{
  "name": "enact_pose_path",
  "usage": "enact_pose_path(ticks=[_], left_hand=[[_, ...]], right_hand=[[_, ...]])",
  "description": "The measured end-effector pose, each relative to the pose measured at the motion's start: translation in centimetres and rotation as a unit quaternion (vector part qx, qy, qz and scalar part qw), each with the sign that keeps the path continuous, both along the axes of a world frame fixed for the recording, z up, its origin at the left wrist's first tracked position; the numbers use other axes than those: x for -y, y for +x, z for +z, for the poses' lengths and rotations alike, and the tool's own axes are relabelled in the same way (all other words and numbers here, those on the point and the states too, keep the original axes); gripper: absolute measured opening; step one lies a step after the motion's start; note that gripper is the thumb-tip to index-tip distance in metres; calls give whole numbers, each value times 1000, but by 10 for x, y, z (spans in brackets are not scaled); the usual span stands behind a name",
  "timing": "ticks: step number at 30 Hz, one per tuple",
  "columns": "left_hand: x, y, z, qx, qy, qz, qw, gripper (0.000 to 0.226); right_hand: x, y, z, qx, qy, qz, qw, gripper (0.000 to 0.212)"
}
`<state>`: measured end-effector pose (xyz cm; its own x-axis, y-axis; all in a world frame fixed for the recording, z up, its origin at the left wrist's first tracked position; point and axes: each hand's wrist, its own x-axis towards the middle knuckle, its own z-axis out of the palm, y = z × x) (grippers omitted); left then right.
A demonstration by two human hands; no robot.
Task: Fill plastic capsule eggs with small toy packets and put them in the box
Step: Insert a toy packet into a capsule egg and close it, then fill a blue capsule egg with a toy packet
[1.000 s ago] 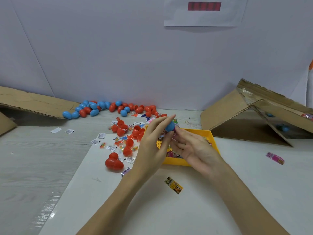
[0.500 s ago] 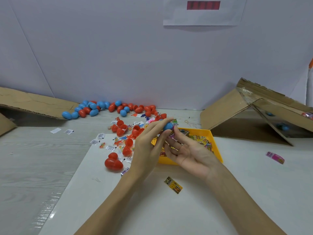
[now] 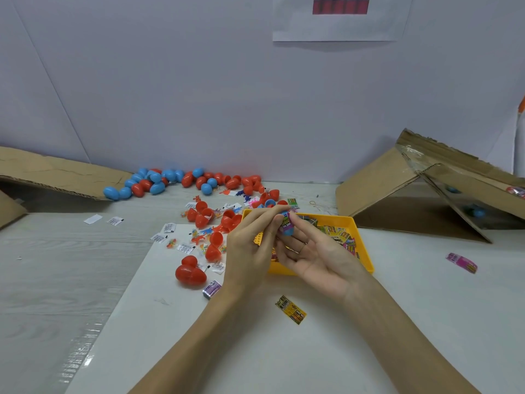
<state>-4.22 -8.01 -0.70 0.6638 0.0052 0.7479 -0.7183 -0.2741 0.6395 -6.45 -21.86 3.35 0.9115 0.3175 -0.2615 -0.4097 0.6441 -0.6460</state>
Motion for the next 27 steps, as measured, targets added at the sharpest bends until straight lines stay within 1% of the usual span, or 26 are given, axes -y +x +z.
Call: enact_pose_path(ticks=[4, 8, 10, 14, 16, 18, 20, 21, 23, 24, 25, 26, 27], left_hand=[[1, -2, 4, -11, -10, 5, 1000, 24], [-1, -2, 6, -45, -3, 8, 999, 22], [-2, -4, 7, -58, 0, 8, 998, 21], [-1, -5, 7, -72, 17, 13, 997, 21], [-2, -4, 6, -77, 40, 21, 996, 23], [-7, -1, 5, -69, 78, 50, 993, 24], [-15, 5, 4, -50, 129, 93, 986, 24], [-19, 8, 3, -44, 155, 111, 981, 23], [-25, 13, 0, -42, 199, 138, 969, 20], [-26, 15, -1, -40, 217, 145, 964, 18], [-27, 16, -4, -37, 236, 151, 959, 17], [-27, 17, -6, -32, 257, 155, 953, 16], [-26, 17, -8, -31, 275, 159, 948, 15]], right_hand=[[2, 2, -2, 32, -48, -7, 998, 27], [5, 2, -4, 128, -159, -34, 978, 35], [7, 1, -5, 160, -195, -40, 967, 35], [9, 0, -4, 183, -245, -33, 951, 33], [9, 1, -6, 193, -272, -32, 942, 32], [13, 3, -7, 190, -278, -43, 941, 30], [23, 10, 0, 165, -246, -56, 953, 29], [32, 16, 9, 146, -207, -63, 965, 28], [57, 32, 35, 116, -74, -100, 985, 24], [72, 39, 51, 113, 9, -138, 984, 21], [86, 46, 65, 116, 79, -191, 971, 19], [99, 52, 78, 119, 123, -247, 954, 18], [109, 56, 86, 121, 139, -288, 940, 22]])
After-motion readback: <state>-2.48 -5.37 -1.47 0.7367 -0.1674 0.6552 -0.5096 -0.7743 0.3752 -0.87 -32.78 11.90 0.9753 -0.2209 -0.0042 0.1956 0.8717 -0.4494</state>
